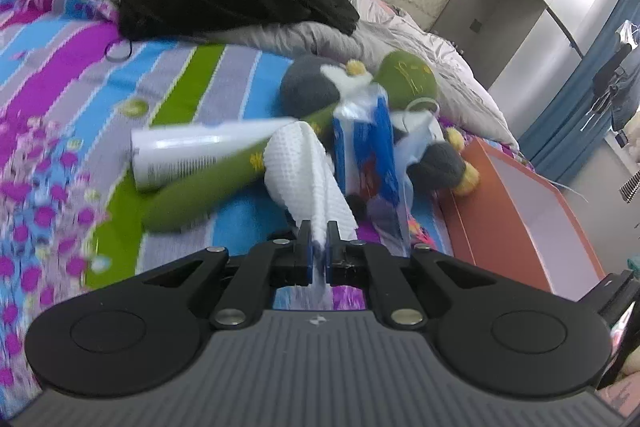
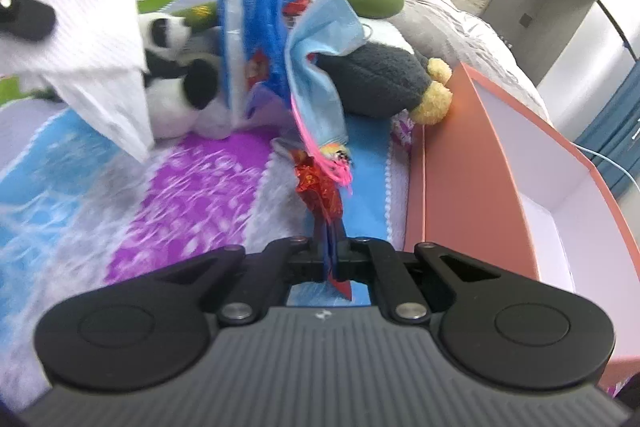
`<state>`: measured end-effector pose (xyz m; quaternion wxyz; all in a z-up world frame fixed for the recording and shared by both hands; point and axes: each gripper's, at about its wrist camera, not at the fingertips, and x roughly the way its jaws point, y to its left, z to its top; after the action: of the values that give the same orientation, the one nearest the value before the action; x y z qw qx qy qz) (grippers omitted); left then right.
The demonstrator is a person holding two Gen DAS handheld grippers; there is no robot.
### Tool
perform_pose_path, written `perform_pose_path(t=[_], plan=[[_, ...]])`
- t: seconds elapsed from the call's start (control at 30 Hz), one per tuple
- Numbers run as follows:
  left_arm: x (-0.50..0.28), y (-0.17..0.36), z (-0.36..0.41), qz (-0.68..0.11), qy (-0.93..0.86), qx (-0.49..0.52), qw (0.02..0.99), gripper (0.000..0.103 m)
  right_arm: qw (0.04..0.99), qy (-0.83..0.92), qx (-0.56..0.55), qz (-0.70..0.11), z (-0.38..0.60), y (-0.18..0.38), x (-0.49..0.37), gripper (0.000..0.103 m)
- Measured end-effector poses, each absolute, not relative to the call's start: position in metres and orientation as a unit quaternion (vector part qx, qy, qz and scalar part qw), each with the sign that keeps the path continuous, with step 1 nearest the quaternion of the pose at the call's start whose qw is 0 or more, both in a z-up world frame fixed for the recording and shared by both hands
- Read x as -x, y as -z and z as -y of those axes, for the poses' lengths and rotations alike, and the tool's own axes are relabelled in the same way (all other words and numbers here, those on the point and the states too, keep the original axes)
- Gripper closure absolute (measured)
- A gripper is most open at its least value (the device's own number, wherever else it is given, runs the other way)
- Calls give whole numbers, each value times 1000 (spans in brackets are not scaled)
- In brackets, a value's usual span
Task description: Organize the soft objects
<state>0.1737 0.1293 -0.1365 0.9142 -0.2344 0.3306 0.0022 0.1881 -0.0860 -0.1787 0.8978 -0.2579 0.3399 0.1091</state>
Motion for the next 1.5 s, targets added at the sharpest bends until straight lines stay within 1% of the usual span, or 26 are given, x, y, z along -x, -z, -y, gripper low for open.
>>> perform_pose_path(t=[0.4, 0.63, 0.7, 0.77, 0.8, 0.83, 0.87, 0.9, 0.93, 0.97, 1.0, 1.03, 1.1, 1.13, 1.17, 1.5], plan=[[-115, 172, -108, -394, 14, 262, 881, 96, 875, -190, 244, -372, 84, 157, -106, 98], [-103, 180, -107, -412, 17, 256, 874, 95, 868, -223, 191, -399, 87, 160, -99, 94], [-102, 182, -107, -415, 18, 252, 874, 90, 871, -236, 163, -399, 91, 162, -100, 93], [-103, 186, -109, -421, 18, 249, 872, 73, 868, -243, 136, -410, 96, 169, -104, 91], [-105, 188, -109, -426, 14, 247, 870, 70, 866, -246, 130, -416, 97, 171, -105, 90], [-105, 189, -111, -429, 11, 244, 870, 64, 865, -251, 122, -417, 98, 171, -105, 88], [-105, 189, -112, -428, 12, 241, 871, 54, 865, -258, 111, -415, 99, 169, -106, 83], [-105, 189, -112, -427, 11, 237, 873, 47, 865, -263, 105, -414, 100, 169, -106, 75], [-105, 189, -112, -431, 7, 227, 873, 40, 867, -263, 102, -412, 100, 168, -106, 55], [-106, 189, -112, -435, 4, 220, 873, 40, 869, -259, 100, -409, 100, 168, -107, 40], [-106, 190, -112, -438, 2, 213, 873, 40, 871, -259, 95, -407, 101, 169, -108, 36], [-107, 191, -113, -441, 2, 212, 872, 40, 870, -262, 86, -410, 102, 169, -110, 35], [-107, 191, -116, -447, -4, 211, 869, 32, 867, -264, 69, -417, 104, 172, -116, 35], [-107, 191, -117, -448, -7, 209, 869, 25, 868, -261, 65, -418, 105, 173, -118, 34], [-106, 190, -119, -444, -11, 205, 872, 23, 870, -257, 67, -417, 104, 174, -120, 34], [-111, 186, -123, -431, -20, 195, 881, 23, 873, -241, 95, -414, 89, 199, -142, 34]])
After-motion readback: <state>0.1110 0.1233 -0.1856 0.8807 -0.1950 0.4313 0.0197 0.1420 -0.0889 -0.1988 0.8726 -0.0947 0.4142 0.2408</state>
